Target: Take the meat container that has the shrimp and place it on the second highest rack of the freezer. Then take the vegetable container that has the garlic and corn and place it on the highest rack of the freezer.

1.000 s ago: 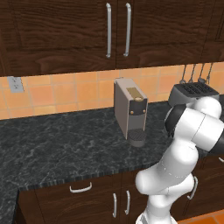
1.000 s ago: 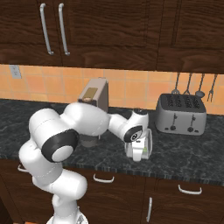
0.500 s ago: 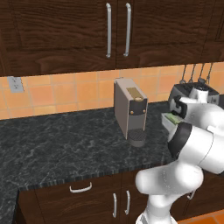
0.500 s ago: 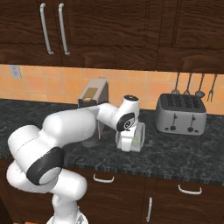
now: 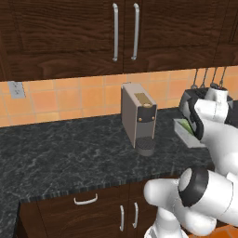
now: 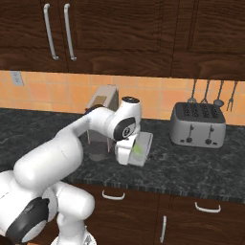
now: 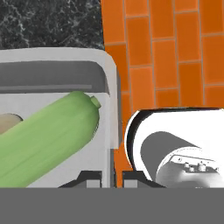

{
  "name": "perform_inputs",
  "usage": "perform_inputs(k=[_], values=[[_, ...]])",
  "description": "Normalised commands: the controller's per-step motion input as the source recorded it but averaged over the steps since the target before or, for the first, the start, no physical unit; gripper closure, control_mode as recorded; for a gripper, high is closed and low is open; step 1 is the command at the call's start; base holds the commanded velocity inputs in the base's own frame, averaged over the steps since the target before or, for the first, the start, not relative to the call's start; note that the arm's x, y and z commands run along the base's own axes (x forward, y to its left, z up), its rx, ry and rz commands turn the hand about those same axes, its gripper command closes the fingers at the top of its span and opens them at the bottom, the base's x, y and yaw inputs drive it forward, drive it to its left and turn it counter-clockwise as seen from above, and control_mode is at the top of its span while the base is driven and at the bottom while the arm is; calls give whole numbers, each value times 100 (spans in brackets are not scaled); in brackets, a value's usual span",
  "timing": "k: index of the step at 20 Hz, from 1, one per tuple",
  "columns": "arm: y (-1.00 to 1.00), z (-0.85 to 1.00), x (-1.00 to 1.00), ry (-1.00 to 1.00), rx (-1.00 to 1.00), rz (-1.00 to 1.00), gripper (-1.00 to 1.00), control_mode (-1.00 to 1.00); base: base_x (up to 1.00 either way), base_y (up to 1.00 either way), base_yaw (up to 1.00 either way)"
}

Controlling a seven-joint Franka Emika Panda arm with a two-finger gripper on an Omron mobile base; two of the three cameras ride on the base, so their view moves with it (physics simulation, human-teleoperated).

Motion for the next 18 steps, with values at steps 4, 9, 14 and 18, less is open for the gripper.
perform_inputs(k=[4, 9, 14, 18], values=[[59, 54, -40, 0, 0, 0, 100, -100, 0, 0, 0], [63, 54, -44, 0, 0, 0, 100, -100, 0, 0, 0], [91, 41, -37, 0, -3, 0, 100, -100, 0, 0, 0], [80, 52, -27, 0, 0, 0, 100, -100, 0, 0, 0]])
